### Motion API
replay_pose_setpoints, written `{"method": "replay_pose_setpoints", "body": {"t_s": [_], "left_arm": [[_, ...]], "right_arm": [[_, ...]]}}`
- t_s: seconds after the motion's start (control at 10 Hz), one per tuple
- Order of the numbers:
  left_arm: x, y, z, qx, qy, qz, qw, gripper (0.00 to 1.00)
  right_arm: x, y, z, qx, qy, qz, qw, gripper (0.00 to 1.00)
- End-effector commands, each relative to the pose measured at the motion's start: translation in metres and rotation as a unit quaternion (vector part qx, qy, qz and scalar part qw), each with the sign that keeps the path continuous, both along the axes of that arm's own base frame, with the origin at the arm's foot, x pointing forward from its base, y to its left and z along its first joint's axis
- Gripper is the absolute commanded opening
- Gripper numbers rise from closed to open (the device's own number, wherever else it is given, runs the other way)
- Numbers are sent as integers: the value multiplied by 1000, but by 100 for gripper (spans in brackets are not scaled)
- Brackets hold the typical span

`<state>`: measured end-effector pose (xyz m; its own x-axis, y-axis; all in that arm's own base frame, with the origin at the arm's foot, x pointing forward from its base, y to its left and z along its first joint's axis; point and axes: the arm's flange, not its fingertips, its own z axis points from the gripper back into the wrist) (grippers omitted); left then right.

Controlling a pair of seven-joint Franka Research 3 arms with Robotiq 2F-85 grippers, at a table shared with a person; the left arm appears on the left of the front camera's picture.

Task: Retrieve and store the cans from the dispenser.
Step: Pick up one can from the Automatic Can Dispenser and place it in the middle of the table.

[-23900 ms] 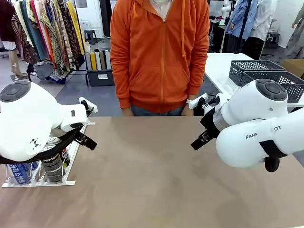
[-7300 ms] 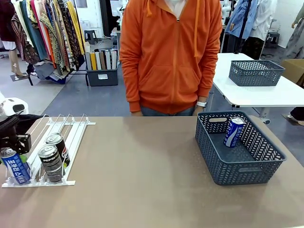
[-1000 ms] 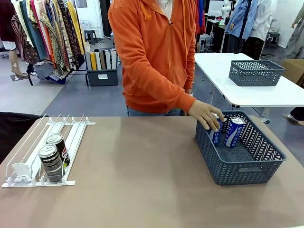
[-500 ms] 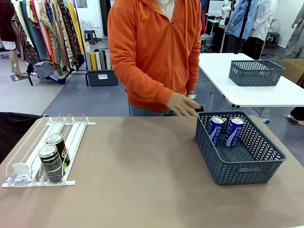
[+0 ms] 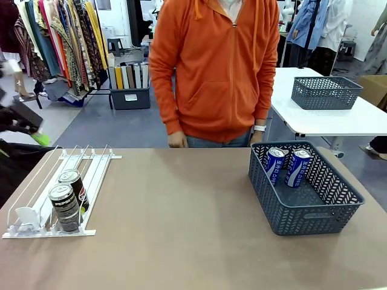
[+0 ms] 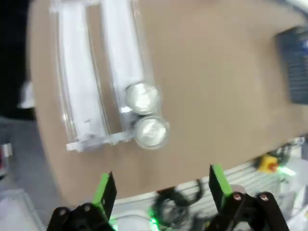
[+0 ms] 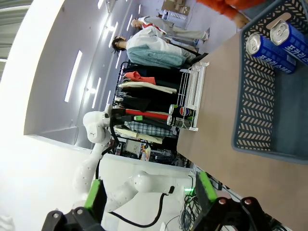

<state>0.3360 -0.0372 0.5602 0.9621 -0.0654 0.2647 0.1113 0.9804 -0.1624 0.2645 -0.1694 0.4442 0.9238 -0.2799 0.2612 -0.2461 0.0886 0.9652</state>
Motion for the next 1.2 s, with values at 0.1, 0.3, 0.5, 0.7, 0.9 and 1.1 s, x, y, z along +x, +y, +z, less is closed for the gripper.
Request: {"method": "replay_pose_setpoints", "body": {"t_s": [0.1, 0.3, 0.5, 0.7, 0.9, 1.1], "left_arm": [[28, -7, -13, 139, 44, 17, 989, 100], [9, -11, -13, 84, 21, -9, 996, 100], [19, -15, -19, 117, 36, -12, 992, 100], [27, -30, -36, 75, 77, 17, 994, 100], [33, -43, -60, 59, 103, 17, 993, 100], [41, -50, -93, 79, 122, 48, 988, 100]], "right_arm": [[1, 0, 4, 6, -4, -3, 1000, 100], [1, 0, 4, 6, -4, -3, 1000, 100], [1, 0, 4, 6, -4, -3, 1000, 100], [1, 0, 4, 6, -4, -3, 1000, 100], [1, 0, 4, 6, -4, -3, 1000, 100], [1, 0, 4, 6, -4, -3, 1000, 100]]}}
